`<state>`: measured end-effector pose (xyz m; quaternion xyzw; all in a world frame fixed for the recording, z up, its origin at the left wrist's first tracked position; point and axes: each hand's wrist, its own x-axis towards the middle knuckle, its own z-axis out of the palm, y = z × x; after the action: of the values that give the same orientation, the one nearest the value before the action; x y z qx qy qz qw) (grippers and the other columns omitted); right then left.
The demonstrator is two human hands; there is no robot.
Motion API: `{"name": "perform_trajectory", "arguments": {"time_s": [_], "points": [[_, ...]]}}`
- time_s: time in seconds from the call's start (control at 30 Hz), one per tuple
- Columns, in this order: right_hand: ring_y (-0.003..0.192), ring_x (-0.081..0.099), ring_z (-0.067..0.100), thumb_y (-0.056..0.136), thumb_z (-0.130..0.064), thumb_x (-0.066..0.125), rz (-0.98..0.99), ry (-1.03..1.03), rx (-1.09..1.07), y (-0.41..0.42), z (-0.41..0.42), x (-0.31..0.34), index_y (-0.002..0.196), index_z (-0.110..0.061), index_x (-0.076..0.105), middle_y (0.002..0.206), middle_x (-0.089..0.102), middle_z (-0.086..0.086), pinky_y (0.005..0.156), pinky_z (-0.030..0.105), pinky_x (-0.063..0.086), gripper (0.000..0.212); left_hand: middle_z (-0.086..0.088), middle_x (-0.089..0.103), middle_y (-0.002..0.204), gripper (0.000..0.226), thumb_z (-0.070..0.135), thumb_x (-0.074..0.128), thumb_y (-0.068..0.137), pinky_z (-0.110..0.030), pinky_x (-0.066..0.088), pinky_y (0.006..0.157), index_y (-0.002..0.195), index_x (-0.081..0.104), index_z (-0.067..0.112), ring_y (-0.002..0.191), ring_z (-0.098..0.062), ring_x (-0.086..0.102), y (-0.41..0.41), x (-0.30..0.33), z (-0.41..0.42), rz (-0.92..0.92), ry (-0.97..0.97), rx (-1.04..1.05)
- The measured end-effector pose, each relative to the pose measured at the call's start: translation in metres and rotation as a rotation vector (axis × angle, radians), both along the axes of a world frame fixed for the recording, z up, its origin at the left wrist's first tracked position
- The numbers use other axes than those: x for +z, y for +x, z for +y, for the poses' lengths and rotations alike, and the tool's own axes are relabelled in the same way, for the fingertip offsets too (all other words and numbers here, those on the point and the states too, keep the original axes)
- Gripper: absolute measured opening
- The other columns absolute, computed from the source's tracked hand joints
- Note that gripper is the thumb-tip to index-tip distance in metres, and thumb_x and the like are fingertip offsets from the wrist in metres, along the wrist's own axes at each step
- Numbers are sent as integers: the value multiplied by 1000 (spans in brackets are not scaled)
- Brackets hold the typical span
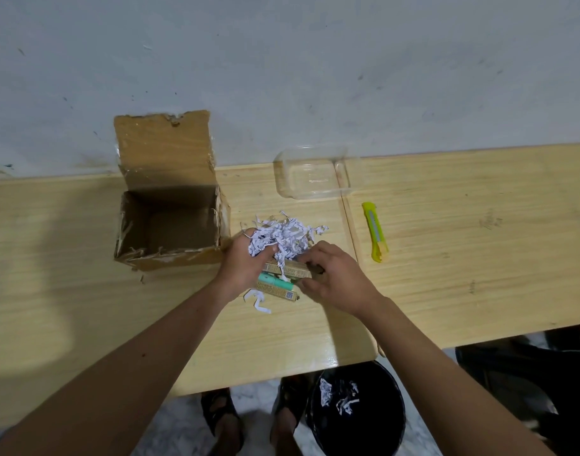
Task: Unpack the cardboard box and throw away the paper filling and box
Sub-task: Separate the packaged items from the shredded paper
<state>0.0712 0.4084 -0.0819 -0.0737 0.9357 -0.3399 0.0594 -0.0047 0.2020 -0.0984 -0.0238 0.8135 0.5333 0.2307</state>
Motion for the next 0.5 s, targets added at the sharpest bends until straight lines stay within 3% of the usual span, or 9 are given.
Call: {"name": "perform_trajectory", "arguments": {"time_s": [0.1, 0.17, 0.23, 0.27, 0.33, 0.4, 0.5], "points": [[90, 57, 9, 76, -22, 82, 7, -22, 2, 5, 14, 8, 116, -18, 71, 110, 57, -5, 83, 26, 51, 41, 5, 67, 118, 34, 27, 72, 95, -25, 45, 93, 124, 60, 15, 112, -13, 63, -1, -1, 0, 11, -6, 2], [88, 58, 8, 77, -21, 82, 6, -6, 16, 9, 26, 15, 116, -18, 70, 112, 53, -6, 84, 26, 52, 41, -2, 61, 136, 55, 33, 73, 94, -36, 50, 101, 141, 52, 12, 120, -22, 64, -1, 1, 0, -23, 0, 24], [87, 58, 7, 78, -17, 84, 11, -3, 13, 12, 40, 24, 116, -18, 71, 110, 53, -7, 84, 25, 52, 40, -5, 60, 136, 67, 35, 74, 93, -33, 58, 81, 149, 43, 15, 98, -23, 74, 1, 5, 1, -71, 35, 47], [88, 58, 7, 79, -14, 84, 11, -7, 6, 12, 47, 28, 115, -18, 71, 108, 54, -7, 83, 22, 50, 39, -7, 62, 131, 67, 32, 74, 94, -26, 56, 68, 150, 42, 15, 86, -21, 75, 1, 3, 1, -84, 39, 52], [89, 59, 5, 79, -11, 84, 23, -12, -11, 11, 61, 38, 115, -19, 72, 104, 57, -8, 82, 15, 46, 38, -9, 65, 123, 63, 27, 73, 95, -19, 50, 57, 148, 43, 14, 77, -19, 72, 0, -1, 1, -82, 42, 50], [91, 61, 7, 81, -11, 84, 59, 0, -34, 6, 75, 48, 115, -19, 72, 104, 60, -7, 82, 14, 46, 37, -3, 61, 125, 68, 28, 73, 95, -28, 55, 64, 152, 39, 14, 86, -24, 74, 1, -2, 1, -85, 47, 61], [93, 63, 12, 83, -13, 82, 112, 22, -101, -9, 93, 56, 118, -19, 71, 105, 60, -4, 85, 24, 52, 37, -4, 58, 132, 63, 30, 74, 94, -39, 58, 81, 148, 43, 21, 98, -28, 73, 1, -3, 1, -75, 41, 63]]}}
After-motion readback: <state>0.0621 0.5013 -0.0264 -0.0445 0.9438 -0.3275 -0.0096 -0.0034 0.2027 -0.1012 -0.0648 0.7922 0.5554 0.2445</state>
